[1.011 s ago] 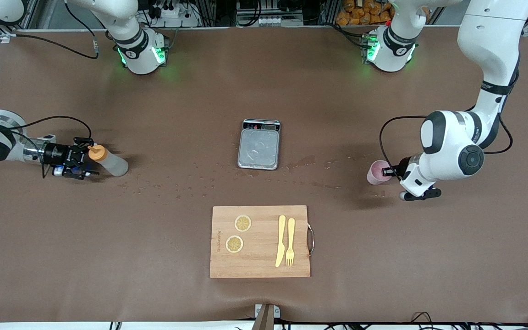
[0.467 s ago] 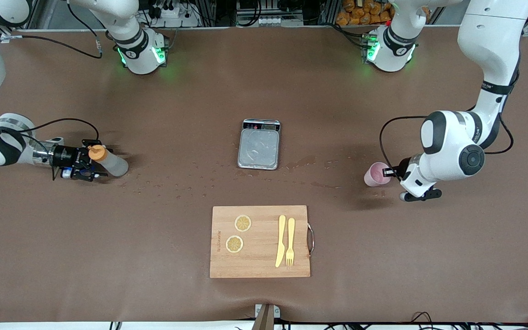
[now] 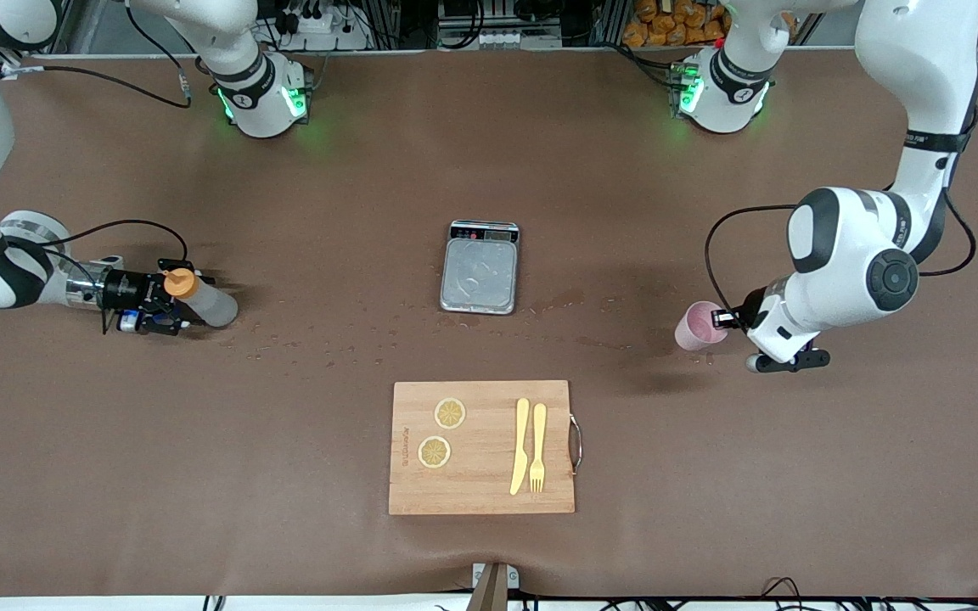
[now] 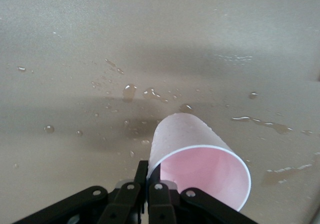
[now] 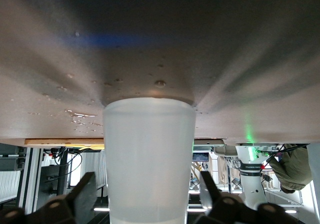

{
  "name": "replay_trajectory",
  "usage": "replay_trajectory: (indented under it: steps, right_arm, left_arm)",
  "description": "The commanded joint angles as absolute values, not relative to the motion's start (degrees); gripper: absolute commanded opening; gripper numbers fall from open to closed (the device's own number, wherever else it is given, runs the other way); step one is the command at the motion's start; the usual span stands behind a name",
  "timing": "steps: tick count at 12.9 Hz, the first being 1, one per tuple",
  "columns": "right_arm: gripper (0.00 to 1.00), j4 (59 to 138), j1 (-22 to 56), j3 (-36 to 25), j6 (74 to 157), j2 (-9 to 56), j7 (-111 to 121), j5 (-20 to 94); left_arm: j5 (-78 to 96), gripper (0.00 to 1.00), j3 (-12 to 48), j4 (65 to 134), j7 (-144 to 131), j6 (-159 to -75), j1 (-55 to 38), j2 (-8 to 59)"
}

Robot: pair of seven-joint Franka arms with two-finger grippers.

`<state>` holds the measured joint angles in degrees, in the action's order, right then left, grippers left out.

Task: Add sauce to pink cup with both arms
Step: 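Lift the pink cup with the left gripper while the right gripper grasps the bottle, then carry the cup onto the scale while the right gripper lifts the bottle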

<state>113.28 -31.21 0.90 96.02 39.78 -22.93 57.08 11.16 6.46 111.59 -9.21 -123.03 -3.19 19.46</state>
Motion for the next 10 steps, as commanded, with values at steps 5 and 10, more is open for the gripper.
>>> replay_trajectory:
  steps: [5,10]
  right_arm:
    - [0.5,113.64,-30.41,0.7,96.15,39.64,-21.88,58.45]
    - [0.5,111.54,-26.64,0.53,96.5,37.53,-26.26,57.92]
  left_arm:
    - [11.6,0.0,7.64,105.74,-18.61,-116.46,-5.8,18.63]
    - [11.69,0.0,13.62,102.31,-35.3,-116.37,-10.87,21.26]
